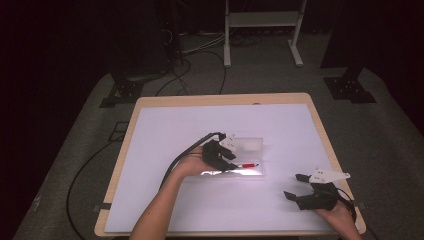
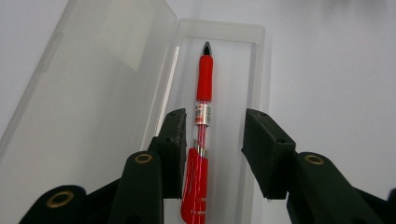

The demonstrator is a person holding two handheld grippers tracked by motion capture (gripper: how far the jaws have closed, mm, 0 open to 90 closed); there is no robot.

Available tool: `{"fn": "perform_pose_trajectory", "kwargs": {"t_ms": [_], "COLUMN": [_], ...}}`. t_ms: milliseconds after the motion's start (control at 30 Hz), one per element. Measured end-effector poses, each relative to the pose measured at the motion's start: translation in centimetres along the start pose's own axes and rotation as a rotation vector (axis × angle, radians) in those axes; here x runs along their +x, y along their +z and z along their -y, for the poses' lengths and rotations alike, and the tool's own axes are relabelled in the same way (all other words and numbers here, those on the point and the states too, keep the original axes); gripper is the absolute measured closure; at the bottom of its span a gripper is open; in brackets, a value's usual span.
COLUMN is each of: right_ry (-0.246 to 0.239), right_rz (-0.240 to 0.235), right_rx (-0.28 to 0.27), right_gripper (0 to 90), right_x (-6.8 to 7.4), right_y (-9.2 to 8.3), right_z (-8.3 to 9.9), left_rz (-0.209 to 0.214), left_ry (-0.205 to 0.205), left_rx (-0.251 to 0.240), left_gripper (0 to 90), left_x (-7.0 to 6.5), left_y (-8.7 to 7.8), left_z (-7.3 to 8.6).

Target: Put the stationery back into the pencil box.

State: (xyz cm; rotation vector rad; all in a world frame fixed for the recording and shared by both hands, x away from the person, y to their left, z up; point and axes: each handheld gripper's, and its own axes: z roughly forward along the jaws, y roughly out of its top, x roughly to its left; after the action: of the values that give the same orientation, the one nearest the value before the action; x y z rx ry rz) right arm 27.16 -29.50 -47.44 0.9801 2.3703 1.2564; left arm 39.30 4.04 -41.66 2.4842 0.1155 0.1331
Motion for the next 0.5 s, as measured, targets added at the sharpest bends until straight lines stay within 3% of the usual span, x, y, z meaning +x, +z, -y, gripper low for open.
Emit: {"fn": "perform_pose_trajectory", "kwargs": {"t_ms": [500], "right_ry": [0.004], "right_rz": [0.005], "right_rx": [0.0], "right_gripper": [18.9], "right_x": [-0.1], "right_y": [0.0], "right_z": [0.0], "left_rz": [-0.019], "left_ry": [-0.043], "left_rx": [-0.045], "left_gripper": [51.1], "left_x": [-0.5], "left_y": [-1.5], "left_z": [1.8]}}
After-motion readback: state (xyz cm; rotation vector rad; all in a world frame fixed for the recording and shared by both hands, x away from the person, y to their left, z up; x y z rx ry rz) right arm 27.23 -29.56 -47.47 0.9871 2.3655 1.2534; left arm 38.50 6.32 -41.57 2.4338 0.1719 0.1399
